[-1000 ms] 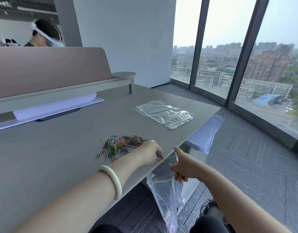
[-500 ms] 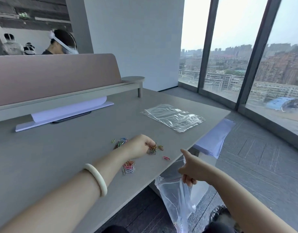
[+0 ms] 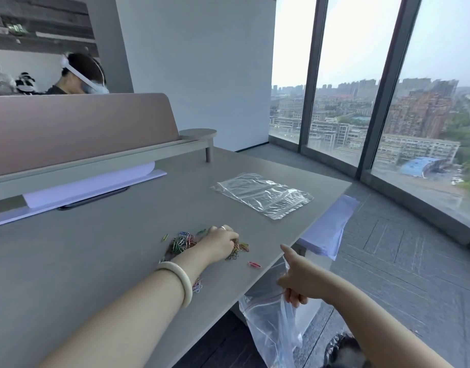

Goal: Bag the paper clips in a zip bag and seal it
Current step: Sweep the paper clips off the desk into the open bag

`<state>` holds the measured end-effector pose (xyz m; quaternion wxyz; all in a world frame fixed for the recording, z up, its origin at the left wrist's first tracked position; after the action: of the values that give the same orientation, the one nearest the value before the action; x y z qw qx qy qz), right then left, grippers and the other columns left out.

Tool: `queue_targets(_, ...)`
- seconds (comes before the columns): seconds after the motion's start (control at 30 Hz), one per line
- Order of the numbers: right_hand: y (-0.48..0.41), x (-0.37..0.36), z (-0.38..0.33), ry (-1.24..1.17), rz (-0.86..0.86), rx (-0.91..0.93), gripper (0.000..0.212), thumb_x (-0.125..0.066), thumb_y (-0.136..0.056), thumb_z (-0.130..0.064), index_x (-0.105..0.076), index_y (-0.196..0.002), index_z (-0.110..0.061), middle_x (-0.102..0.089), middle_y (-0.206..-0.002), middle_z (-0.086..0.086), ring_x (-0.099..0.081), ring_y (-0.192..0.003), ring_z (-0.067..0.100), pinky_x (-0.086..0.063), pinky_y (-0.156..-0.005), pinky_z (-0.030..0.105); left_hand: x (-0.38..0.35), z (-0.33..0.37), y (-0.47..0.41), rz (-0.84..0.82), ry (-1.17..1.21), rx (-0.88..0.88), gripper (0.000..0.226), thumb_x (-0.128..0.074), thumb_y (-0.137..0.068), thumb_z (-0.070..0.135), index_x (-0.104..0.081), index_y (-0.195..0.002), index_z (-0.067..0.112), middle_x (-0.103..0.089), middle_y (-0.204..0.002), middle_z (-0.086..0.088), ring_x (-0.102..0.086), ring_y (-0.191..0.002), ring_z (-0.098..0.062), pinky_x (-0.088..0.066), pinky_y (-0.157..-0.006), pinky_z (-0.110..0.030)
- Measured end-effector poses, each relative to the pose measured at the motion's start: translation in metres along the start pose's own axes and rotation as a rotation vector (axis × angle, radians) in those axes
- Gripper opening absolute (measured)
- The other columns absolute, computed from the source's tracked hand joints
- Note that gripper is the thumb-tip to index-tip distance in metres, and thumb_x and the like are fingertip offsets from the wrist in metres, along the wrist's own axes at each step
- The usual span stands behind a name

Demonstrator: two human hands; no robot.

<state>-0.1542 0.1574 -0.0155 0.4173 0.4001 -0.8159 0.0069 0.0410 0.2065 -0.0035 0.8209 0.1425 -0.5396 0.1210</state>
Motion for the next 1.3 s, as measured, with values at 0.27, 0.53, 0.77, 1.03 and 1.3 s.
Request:
queue_targets(0.27, 0.008, -0.002, -0.004, -0.076, -0.022, 0.004, 0.083, -0.047, -0.089, -0.004, 0.010, -0.148, -0.018, -0.062, -0.057, 0.008, -0.053, -0.038, 0.013, -0.039, -0.034, 0.020, -0.015, 0.014, 0.017, -0.117, 0.044, -0.232, 0.052, -0.029, -0.087, -0.002, -0.056, -0.127, 0.015, -0.043, -0.145, -0.001, -0.028, -0.137, -0.020, -0.016, -0.119, -0.032)
queue_targets(0.53, 0.011, -0.006, -0.008, -0.127, -0.023, -0.015, 0.084, -0.048, -0.091, -0.003, 0.013, -0.147, -0.018, -0.060, -0.056, 0.008, -0.051, -0.031, 0.011, -0.037, -0.031, 0.021, -0.018, 0.038, 0.043, -0.132, 0.015, -0.367, 0.050, -0.031, -0.087, -0.005, -0.057, -0.127, 0.014, -0.045, -0.144, 0.001, -0.036, -0.134, -0.014, -0.022, -0.110, -0.019)
queue_targets(0.77, 0.013, -0.006, -0.010, -0.148, -0.022, -0.006, 0.082, -0.046, -0.092, -0.002, 0.012, -0.148, -0.018, -0.059, -0.054, 0.007, -0.050, -0.029, 0.010, -0.036, -0.031, 0.021, -0.024, 0.044, 0.047, -0.185, 0.041, -0.366, 0.058, -0.030, -0.085, 0.002, -0.047, -0.131, 0.034, -0.045, -0.144, 0.005, -0.043, -0.129, -0.017, -0.040, -0.106, -0.042)
queue_targets(1.03, 0.013, -0.004, -0.009, -0.125, -0.022, 0.013, 0.085, -0.046, -0.088, 0.002, 0.011, -0.148, -0.019, -0.062, -0.055, 0.007, -0.051, -0.032, 0.010, -0.037, -0.032, 0.020, 0.008, 0.028, 0.052, -0.059, 0.335, -0.227, 0.051, -0.030, -0.091, 0.000, -0.046, -0.133, 0.023, -0.054, -0.134, 0.003, -0.058, -0.105, -0.012, -0.051, -0.087, -0.023)
queue_targets(1.3, 0.009, -0.007, -0.011, -0.136, -0.024, 0.045, 0.086, -0.047, -0.087, 0.003, 0.008, -0.149, -0.020, -0.063, -0.052, 0.007, -0.053, -0.033, 0.012, -0.038, -0.031, 0.020, 0.035, -0.057, 0.055, 0.100, 0.050, 0.205, 0.045, -0.036, -0.088, 0.004, -0.052, -0.129, 0.014, -0.046, -0.144, -0.008, -0.045, -0.129, -0.026, -0.037, -0.106, -0.031)
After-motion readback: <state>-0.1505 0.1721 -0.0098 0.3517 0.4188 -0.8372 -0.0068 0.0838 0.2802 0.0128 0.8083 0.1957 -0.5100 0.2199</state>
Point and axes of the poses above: each hand's wrist, its own y-axis away from the middle knuckle, its own x-axis out of the back of the hand, z = x × y, the point moved 1 cm from there along -y, towards the middle knuckle
